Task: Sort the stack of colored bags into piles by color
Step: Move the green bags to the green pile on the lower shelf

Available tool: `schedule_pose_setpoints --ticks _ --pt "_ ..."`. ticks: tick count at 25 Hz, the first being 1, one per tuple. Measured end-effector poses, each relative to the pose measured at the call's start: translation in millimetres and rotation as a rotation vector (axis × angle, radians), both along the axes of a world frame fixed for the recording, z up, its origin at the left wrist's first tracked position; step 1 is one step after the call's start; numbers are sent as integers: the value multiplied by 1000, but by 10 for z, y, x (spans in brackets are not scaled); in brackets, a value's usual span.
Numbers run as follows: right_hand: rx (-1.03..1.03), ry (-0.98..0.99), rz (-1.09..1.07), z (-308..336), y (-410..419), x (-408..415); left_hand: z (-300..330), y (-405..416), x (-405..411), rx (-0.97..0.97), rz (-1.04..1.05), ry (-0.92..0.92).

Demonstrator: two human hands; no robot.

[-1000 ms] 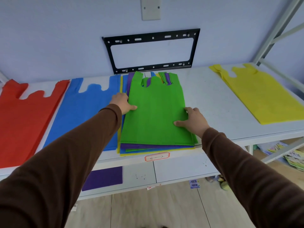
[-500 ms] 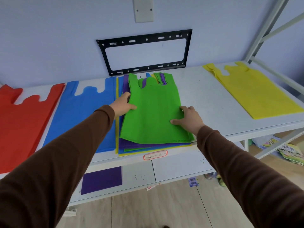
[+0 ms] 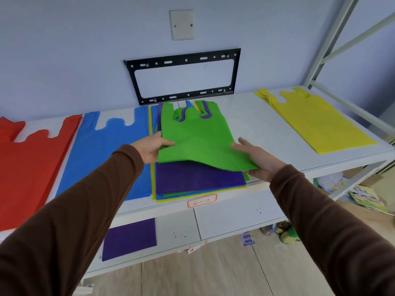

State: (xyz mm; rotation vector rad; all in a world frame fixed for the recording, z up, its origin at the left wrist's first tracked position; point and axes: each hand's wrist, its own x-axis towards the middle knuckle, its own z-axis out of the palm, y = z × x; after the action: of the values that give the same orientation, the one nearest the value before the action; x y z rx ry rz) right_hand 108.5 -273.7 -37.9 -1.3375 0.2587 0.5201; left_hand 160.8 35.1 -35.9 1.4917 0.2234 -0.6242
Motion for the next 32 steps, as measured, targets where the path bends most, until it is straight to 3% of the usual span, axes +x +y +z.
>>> schedule_pose_setpoints --ticks 2,4,7,11,15,18,25,32 --pt "-46 -59 31 -43 53 9 -76 63 15 -4 24 15" --pt "-110 -85 69 -31 73 -26 -94 75 57 38 56 -52" --pt "-131 -124 62 31 56 -127 2 -76 -4 196 -61 -156" --pt "-183 -191 50 50 -97 -494 -38 -230 -239 250 -37 -260" --pt "-131 -222 50 -158 -438 -1249 -211 -402 -1014 398 -18 -425" --pt "-201 -206 128 -511 -721 -1804 -439 -701 -1848 447 75 -501" --pt "-261 -13 337 -1456 -1216 -2631 -1455 -1148 -3256 414 154 -293" --pt "-438 -49 405 -2055 -1038 -2436 -2302 -1145 -3020 469 94 -132"
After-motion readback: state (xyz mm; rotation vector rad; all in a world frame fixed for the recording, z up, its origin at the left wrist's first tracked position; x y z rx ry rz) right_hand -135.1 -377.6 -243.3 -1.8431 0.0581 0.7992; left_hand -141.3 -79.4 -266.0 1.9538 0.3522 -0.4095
